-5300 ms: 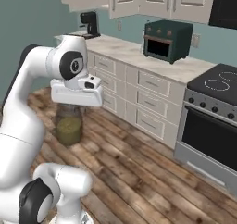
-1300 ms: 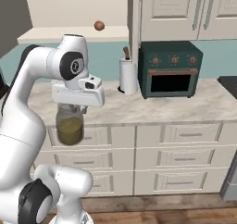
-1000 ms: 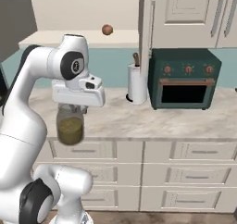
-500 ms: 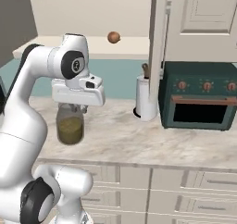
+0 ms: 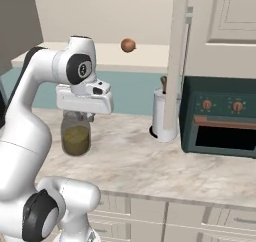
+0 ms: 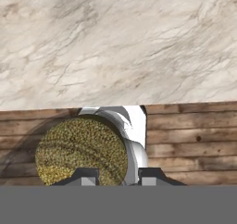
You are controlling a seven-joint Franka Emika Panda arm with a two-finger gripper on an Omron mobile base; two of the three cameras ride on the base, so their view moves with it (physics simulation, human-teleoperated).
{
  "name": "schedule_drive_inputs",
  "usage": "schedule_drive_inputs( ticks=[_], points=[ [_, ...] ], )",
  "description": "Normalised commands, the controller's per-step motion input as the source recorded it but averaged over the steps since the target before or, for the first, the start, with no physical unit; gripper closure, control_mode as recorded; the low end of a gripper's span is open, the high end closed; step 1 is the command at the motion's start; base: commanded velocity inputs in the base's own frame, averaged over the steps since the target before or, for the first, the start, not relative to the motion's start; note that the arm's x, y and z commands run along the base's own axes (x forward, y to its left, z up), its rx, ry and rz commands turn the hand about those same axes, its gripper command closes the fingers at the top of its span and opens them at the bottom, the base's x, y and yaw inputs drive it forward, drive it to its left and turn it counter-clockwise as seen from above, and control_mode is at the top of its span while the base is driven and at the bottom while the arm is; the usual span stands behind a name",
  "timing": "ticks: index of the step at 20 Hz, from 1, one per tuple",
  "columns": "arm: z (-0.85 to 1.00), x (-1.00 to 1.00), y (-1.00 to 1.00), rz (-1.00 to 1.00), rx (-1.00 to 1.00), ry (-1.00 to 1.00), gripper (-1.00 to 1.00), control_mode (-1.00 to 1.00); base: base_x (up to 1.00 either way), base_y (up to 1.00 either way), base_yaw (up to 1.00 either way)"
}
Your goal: Pick the jar and jar from the dining table and place them in the open cabinet. Close the cabinet after placing the objects.
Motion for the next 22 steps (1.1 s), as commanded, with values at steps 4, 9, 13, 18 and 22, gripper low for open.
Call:
schedule_drive_inputs(
  ticks=[4, 9, 13, 18, 22],
  points=[
    [0.0, 0.0, 0.0, 0.0, 0.0, 0.0, 1.0, 1.0, 0.38, 0.0, 0.16],
    [0.0, 0.0, 0.0, 0.0, 0.0, 0.0, 1.0, 1.0, 0.07, 0.0, 0.1],
    [0.0, 0.0, 0.0, 0.0, 0.0, 0.0, 1.0, 1.0, 0.01, 0.0, 0.07],
    [0.0, 0.0, 0.0, 0.0, 0.0, 0.0, 1.0, 1.0, 0.0, 0.0, 0.0],
    [0.0, 0.0, 0.04, 0.0, 0.0, -0.02, 1.0, -1.0, 0.0, 0.0, 0.0]
  ],
)
